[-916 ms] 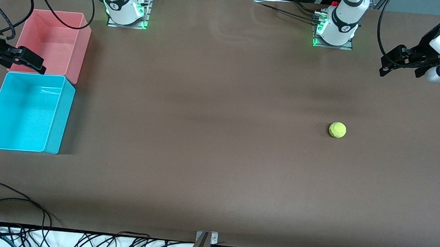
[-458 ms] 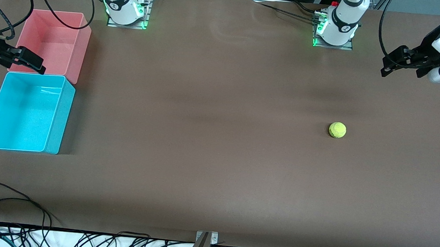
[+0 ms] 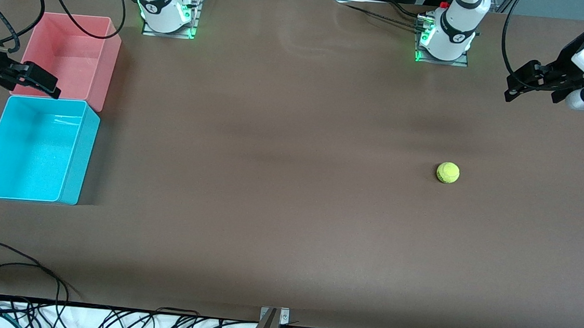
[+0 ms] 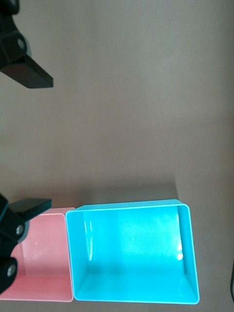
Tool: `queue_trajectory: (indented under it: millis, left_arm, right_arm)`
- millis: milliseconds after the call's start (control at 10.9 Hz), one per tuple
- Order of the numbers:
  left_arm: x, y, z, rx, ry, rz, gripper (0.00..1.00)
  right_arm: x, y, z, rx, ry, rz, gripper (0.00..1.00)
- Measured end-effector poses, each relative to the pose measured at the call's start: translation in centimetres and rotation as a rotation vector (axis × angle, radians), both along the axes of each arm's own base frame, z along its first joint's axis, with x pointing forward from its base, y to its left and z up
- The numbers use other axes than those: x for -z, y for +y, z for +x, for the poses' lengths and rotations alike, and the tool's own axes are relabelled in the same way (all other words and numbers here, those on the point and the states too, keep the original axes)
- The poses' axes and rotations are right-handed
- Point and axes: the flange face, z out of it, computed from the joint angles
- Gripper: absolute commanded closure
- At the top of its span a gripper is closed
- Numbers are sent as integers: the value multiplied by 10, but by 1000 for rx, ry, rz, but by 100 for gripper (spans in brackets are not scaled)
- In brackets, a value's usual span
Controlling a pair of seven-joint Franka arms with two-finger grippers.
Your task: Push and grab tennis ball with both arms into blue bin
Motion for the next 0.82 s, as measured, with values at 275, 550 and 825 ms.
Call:
queue_trajectory:
  millis: [275,550,825]
  left_arm:
    - [0,-1,0,2,0,0,0]
    - [0,-1,0,2,0,0,0]
    - [0,-1,0,1,0,0,0]
  right_arm:
    - [0,1,0,-1,0,0,0]
    - [0,4,0,-7,-1,0,0]
    - [0,9,0,-16,-1,0,0]
